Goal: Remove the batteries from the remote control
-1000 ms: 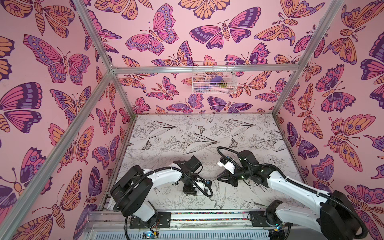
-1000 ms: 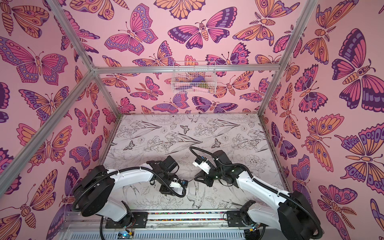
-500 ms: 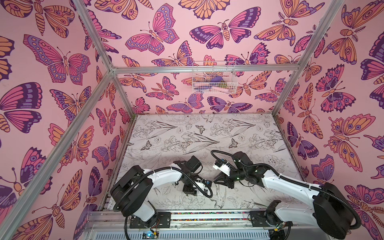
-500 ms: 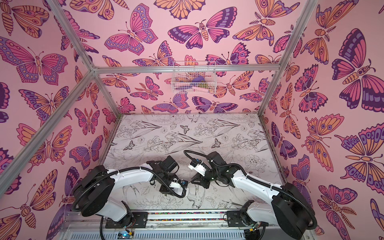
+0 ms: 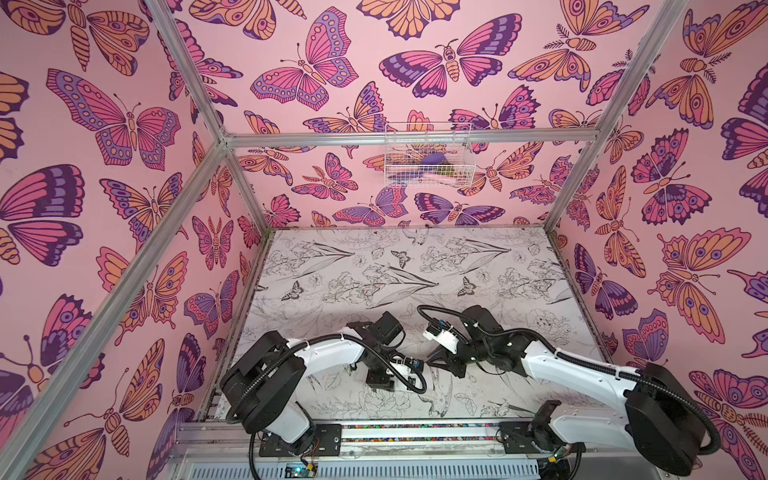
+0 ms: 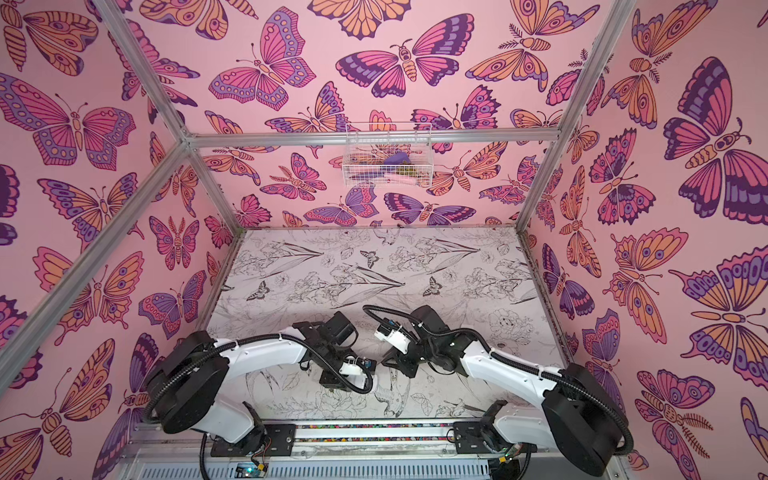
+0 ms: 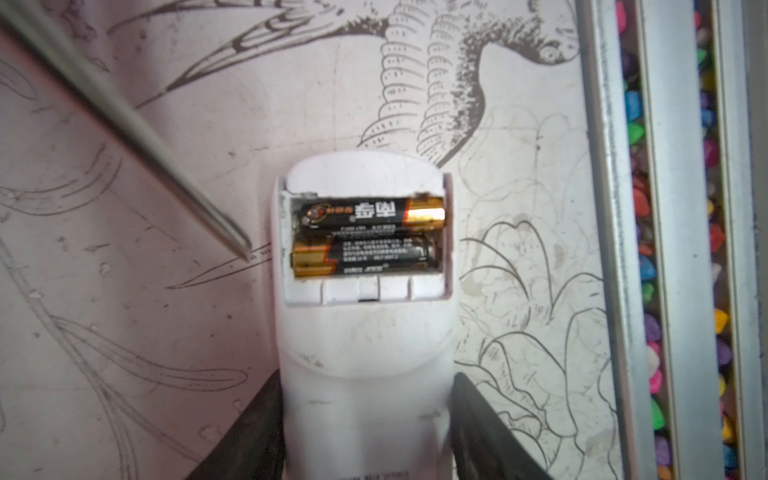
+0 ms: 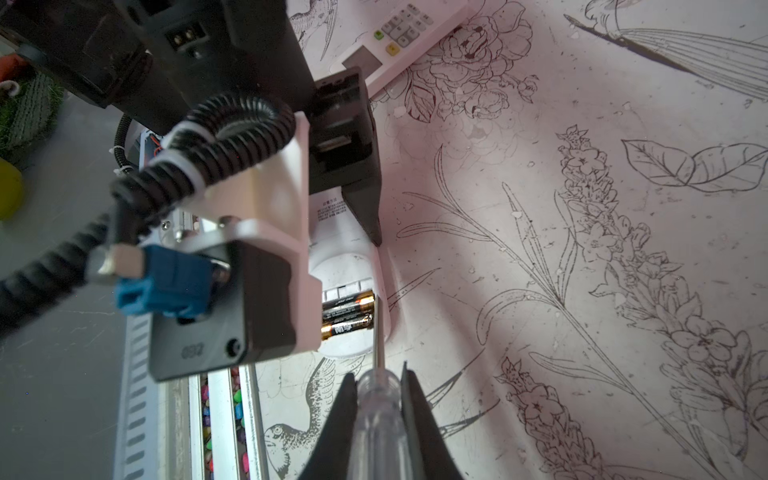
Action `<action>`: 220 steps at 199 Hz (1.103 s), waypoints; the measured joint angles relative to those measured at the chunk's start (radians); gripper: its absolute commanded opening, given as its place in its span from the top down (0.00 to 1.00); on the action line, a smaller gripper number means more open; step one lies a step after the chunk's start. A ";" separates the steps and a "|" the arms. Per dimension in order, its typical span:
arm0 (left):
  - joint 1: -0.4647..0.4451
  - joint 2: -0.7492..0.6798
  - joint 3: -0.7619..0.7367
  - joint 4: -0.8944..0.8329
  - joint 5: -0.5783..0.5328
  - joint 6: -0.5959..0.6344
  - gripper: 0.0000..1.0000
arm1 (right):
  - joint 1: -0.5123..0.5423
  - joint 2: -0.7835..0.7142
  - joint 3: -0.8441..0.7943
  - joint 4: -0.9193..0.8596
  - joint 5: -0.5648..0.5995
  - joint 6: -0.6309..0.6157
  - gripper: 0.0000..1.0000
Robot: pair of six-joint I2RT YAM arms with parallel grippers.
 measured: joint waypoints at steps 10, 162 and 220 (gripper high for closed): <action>0.000 0.000 0.000 0.000 0.000 -0.003 0.59 | 0.006 0.000 0.000 0.003 0.004 0.000 1.00; 0.005 -0.006 -0.010 0.011 0.004 -0.006 0.62 | 0.041 0.024 -0.002 0.019 0.030 0.000 1.00; 0.006 -0.007 -0.010 0.012 0.006 -0.003 0.66 | 0.054 0.029 -0.004 0.019 0.049 -0.008 1.00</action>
